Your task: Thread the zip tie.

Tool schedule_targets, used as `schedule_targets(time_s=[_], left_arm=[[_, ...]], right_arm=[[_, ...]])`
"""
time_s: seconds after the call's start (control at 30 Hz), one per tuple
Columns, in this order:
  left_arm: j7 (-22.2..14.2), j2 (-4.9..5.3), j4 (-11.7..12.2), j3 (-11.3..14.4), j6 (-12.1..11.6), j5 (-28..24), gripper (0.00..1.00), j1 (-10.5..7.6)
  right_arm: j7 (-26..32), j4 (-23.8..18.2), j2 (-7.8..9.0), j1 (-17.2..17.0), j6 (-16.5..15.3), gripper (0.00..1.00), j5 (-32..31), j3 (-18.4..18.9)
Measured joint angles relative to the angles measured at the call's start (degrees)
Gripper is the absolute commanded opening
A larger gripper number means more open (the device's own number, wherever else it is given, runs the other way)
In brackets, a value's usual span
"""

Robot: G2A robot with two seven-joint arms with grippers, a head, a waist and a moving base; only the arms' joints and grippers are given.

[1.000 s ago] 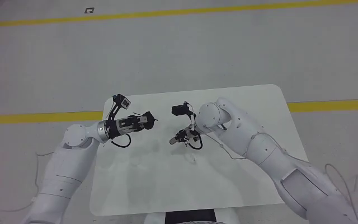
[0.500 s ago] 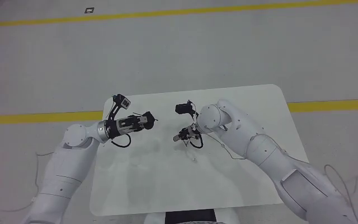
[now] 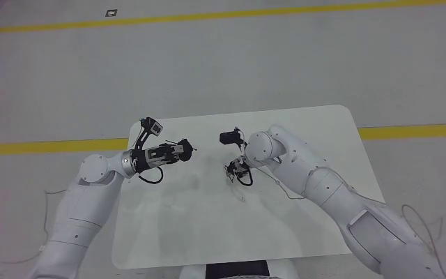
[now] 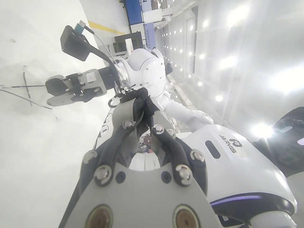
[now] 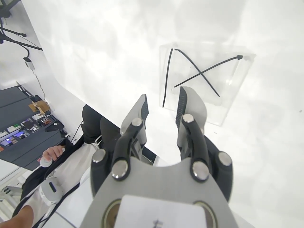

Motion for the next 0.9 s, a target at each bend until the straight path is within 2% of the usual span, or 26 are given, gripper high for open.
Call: schedule_targets(time_s=[0.9], left_arm=[[0.0,0.00,0.0,0.0,0.0,0.0,0.00,0.00]], right_arm=[[-1.6,10.9,-4.51,3.6,0.0,0.24,0.6,-4.0]])
